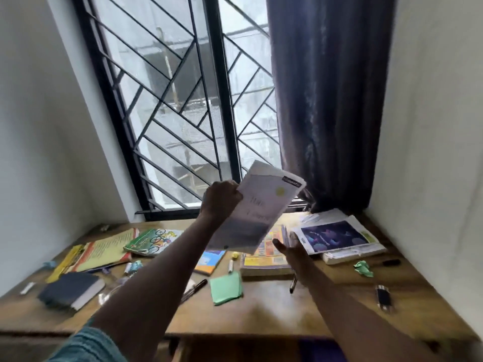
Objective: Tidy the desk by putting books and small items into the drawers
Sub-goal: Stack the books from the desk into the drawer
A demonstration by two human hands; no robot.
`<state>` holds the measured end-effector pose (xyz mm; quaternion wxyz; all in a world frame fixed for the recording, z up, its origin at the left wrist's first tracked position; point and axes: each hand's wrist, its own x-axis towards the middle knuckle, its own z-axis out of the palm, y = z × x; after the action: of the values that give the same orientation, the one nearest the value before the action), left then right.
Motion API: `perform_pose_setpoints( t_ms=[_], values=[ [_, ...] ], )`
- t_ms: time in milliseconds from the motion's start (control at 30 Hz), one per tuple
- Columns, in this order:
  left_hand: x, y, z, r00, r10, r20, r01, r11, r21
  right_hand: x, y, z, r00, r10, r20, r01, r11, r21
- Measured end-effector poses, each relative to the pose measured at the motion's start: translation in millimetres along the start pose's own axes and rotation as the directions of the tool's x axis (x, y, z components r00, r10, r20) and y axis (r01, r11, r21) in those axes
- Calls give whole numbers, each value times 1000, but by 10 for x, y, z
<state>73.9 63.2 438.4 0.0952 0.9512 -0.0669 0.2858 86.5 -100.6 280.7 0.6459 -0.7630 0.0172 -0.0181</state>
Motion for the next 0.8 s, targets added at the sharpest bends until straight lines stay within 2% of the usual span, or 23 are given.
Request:
perform_pose_setpoints(
  t_ms=[67, 133, 200, 267, 367, 433, 500, 633, 733, 800],
  values=[
    [-209, 39, -259, 993, -90, 82, 106, 973, -206, -322, -18, 4, 996, -57, 63, 46, 985, 165],
    [-481, 59, -409, 980, -147, 133, 190, 887, -421, -673, -14, -41, 995, -68, 75, 39, 940, 340],
    [-803, 62, -426, 961, -209, 183, 277, 767, -579, -1003, 60, -111, 999, -44, 24, 29, 900, 435],
    [-1109, 63, -315, 920, -264, 289, 391, 652, -649, -1311, 210, -185, 1000, 5, -21, 5, 901, 433],
    [-1615, 127, -157, 854, -286, 435, 517, 556, -651, -1761, 478, -316, 988, 78, -134, -40, 963, 265],
    [-1886, 164, -48, 807, -324, 494, 589, 515, -623, -1988, 622, -423, 986, 64, -155, -39, 986, 159],
    [-2095, 153, 145, 745, -337, 576, 666, 434, -607, -2182, 722, -516, 984, 82, -157, -74, 996, 58],
    [-2541, 247, 563, 634, -355, 687, 771, 356, -528, -2553, 909, -692, 965, 167, -203, -182, 982, -56],
    [-2932, 453, 738, 553, -315, 771, 827, 316, -465, -2717, 1163, -833, 947, 237, -216, -267, 956, -123],
    [-3164, 549, 891, 464, -264, 846, 875, 286, -390, -2809, 1390, -930, 918, 330, -222, -370, 913, -174]
  ],
)
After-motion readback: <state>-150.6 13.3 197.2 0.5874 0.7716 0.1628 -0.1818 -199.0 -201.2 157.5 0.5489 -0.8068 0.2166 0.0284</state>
